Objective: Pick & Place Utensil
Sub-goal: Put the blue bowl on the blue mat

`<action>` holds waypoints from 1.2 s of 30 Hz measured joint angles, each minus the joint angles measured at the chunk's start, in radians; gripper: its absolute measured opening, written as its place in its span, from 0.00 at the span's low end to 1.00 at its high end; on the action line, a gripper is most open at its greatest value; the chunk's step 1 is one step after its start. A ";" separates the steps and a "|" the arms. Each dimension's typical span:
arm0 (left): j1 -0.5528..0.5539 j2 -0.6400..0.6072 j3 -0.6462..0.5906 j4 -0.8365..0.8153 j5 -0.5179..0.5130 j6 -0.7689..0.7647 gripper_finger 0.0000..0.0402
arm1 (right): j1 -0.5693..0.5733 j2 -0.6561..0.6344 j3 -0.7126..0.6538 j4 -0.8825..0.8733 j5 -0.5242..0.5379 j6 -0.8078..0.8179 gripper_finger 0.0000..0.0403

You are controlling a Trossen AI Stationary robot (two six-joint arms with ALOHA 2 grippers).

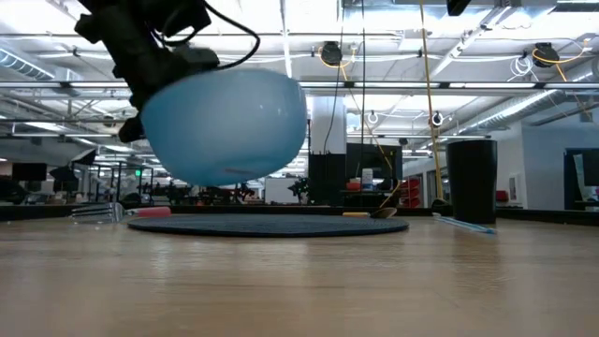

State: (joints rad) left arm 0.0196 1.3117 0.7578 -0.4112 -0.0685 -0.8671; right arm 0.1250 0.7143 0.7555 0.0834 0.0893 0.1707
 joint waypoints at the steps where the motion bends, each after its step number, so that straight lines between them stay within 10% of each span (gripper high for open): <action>1: 0.016 0.000 0.000 -0.004 -0.013 -0.003 0.02 | 0.000 0.000 0.000 -0.002 0.013 0.000 0.38; 18: 0.275 0.011 0.132 -0.149 -0.127 0.172 0.02 | 0.000 0.003 0.000 -0.007 0.046 -0.003 0.38; 36: 0.306 0.108 0.134 -0.171 -0.055 0.229 0.03 | -0.001 0.005 -0.057 0.025 0.070 0.030 0.38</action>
State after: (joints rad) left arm 0.3260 1.4193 0.8913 -0.5817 -0.1236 -0.6378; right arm 0.1242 0.7193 0.6983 0.1081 0.1589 0.2005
